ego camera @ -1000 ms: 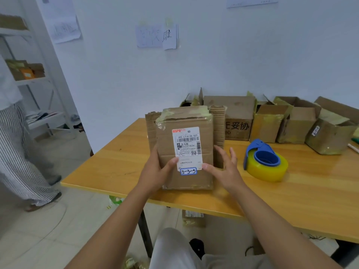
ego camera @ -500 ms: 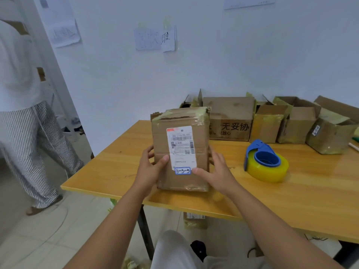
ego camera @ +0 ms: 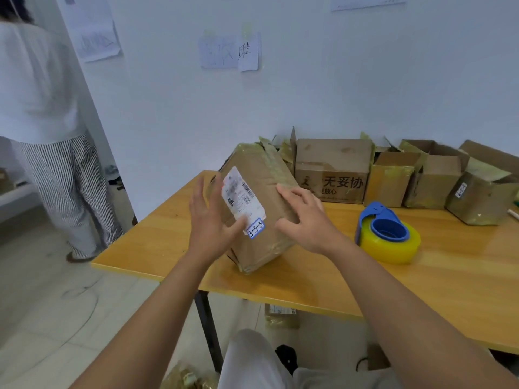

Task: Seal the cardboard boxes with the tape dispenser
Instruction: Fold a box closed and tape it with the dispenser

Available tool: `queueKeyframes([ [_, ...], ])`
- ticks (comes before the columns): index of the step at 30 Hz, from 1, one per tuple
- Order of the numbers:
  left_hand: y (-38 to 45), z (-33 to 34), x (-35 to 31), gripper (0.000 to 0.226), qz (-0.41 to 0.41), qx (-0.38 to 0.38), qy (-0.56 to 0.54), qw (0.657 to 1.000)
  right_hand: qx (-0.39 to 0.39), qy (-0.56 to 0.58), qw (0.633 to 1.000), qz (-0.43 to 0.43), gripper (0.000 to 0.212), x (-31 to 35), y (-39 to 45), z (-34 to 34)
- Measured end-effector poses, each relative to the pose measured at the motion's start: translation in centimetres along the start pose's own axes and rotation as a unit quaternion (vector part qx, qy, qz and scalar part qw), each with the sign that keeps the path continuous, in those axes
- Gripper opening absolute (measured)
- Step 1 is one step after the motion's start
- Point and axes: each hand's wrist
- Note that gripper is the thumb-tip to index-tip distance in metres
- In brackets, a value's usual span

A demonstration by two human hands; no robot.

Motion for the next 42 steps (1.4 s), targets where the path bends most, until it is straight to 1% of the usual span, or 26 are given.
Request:
queueKeyframes([
  [2,1.4,-1.0,-1.0,0.083,0.087,0.032,0.039,0.995,0.028,-0.011,1.000,-0.009,0.087,0.4,0.2,0.6],
  [3,2.0,-1.4,-1.3,0.076,0.107,0.059,0.050,0.991,0.031,-0.017,0.999,-0.014,0.090,0.6,0.3,0.8],
  [5,3.0,-2.2,-1.6,0.070,0.095,0.101,0.066,0.988,0.022,-0.016,0.999,-0.018,0.092,0.6,0.3,1.3],
  [7,3.8,-2.9,-0.9,0.067,0.088,0.094,0.124,0.984,0.031,-0.005,0.999,-0.018,0.093,0.1,0.1,1.7],
  [9,4.4,-3.5,0.2,0.074,0.105,0.095,0.186,0.972,0.046,-0.003,0.999,-0.014,0.096,-0.2,0.0,2.3],
  [13,4.6,-3.3,2.3,0.093,0.097,0.196,0.197,0.956,0.036,0.026,0.999,0.013,0.095,0.1,1.1,4.0],
  [15,4.6,-3.3,3.4,0.102,0.097,0.209,0.211,0.950,0.026,0.041,0.999,0.009,0.096,0.2,1.7,4.9],
  [17,4.8,-3.5,4.6,0.103,0.099,0.213,0.220,0.947,0.010,0.045,0.999,-0.002,0.096,0.5,2.4,5.5],
  [19,5.0,-3.8,5.6,0.103,0.088,0.210,0.204,0.952,-0.001,0.044,0.999,-0.011,0.091,0.7,3.0,5.5],
  [20,5.1,-4.0,5.9,0.105,0.068,0.206,0.177,0.960,0.002,0.050,0.999,-0.012,0.088,0.6,3.3,5.0],
  [22,5.3,-4.2,6.2,0.108,0.023,0.183,0.110,0.977,0.030,0.065,0.997,-0.019,0.079,0.3,3.6,3.4],
  [24,5.7,-4.2,6.3,0.106,0.004,0.154,0.081,0.985,0.077,0.060,0.995,-0.028,0.071,-0.2,3.6,0.9],
  [25,6.0,-4.0,6.2,0.104,0.000,0.162,0.068,0.985,0.097,0.055,0.993,-0.029,0.069,-0.5,3.4,-0.5],
  [28,6.4,-2.9,4.1,0.099,-0.007,0.238,0.004,0.971,0.139,0.052,0.989,-0.005,0.066,-1.6,2.2,-4.3],
  [29,6.4,-2.3,3.2,0.101,-0.007,0.251,-0.003,0.968,0.144,0.053,0.988,0.006,0.066,-2.0,1.6,-5.3],
  [30,6.2,-1.6,2.3,0.105,-0.007,0.251,-0.001,0.968,0.140,0.057,0.988,0.015,0.067,-2.5,1.0,-6.1],
  [32,5.6,-0.3,0.5,0.111,-0.008,0.231,0.005,0.973,0.103,0.069,0.992,0.028,0.072,-3.5,-0.4,-7.2],
  [34,4.5,0.8,-0.9,0.113,-0.010,0.206,-0.005,0.978,0.044,0.093,0.994,0.037,0.081,-4.3,-1.7,-7.5],
  [37,2.6,2.0,-2.6,0.113,0.001,0.185,-0.020,0.983,-0.047,0.141,0.987,0.059,0.098,-5.2,-3.1,-7.8],
  [39,1.7,2.4,-3.5,0.108,0.001,0.172,-0.035,0.984,-0.099,0.151,0.980,0.079,0.108,-5.6,-3.7,-7.8],
  [40,1.6,2.5,-3.8,0.104,-0.014,0.163,-0.054,0.985,-0.116,0.147,0.979,0.085,0.111,-5.7,-3.9,-7.8],
  [42,1.9,2.4,-4.1,0.090,-0.076,0.131,-0.115,0.982,-0.131,0.164,0.974,0.085,0.109,-5.8,-4.2,-7.4],
])
Point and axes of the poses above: each hand's wrist, its own y-axis towards the middle knuckle, its own z-axis out of the palm, x = y × z, and after that the axes turned 12 degrees about y, right-handed
